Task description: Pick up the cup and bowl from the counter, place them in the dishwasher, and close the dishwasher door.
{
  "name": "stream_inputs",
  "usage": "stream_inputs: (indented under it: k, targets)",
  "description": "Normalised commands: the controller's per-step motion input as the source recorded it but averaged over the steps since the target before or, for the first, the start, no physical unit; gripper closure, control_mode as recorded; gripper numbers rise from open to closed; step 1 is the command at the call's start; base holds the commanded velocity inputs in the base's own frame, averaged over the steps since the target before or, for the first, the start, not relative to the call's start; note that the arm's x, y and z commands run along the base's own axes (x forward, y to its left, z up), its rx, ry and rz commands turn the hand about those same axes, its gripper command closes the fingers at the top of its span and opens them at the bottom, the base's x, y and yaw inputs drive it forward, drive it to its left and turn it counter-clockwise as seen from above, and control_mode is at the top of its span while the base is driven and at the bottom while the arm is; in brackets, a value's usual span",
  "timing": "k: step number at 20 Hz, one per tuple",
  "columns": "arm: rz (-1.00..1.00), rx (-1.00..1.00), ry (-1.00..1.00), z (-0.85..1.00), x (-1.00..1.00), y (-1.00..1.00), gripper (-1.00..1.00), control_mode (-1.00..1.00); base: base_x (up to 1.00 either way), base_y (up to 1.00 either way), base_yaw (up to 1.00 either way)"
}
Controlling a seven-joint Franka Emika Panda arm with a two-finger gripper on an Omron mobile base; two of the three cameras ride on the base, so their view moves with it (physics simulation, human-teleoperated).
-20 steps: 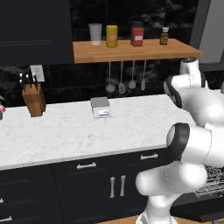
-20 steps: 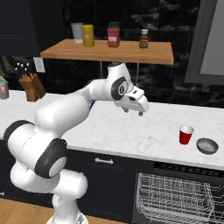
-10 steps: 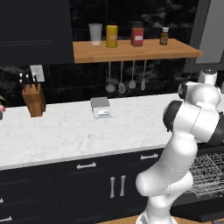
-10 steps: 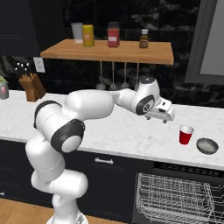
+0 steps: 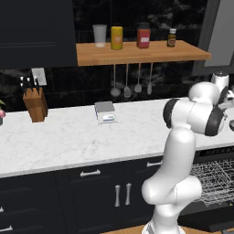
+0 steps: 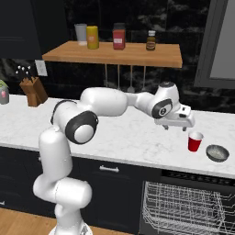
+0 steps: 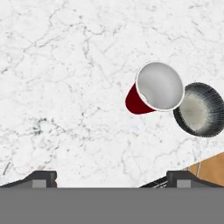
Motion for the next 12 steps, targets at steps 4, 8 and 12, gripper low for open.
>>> stream_inputs:
  k: [4, 8, 12]
  targets:
    - [0.0, -0.02, 0.14, -0.2, 0.37, -0.3, -1.0, -1.0, 0.0, 0.0, 0.0]
    - [0.0, 0.0, 0.04, -0.18, 0.28, -0.31, -1.0, -1.0, 0.0, 0.0, 0.0]
    - [0.0, 0.0, 0.0, -0.18, 0.33, -0.54, -1.0, -1.0, 0.0, 0.0, 0.0]
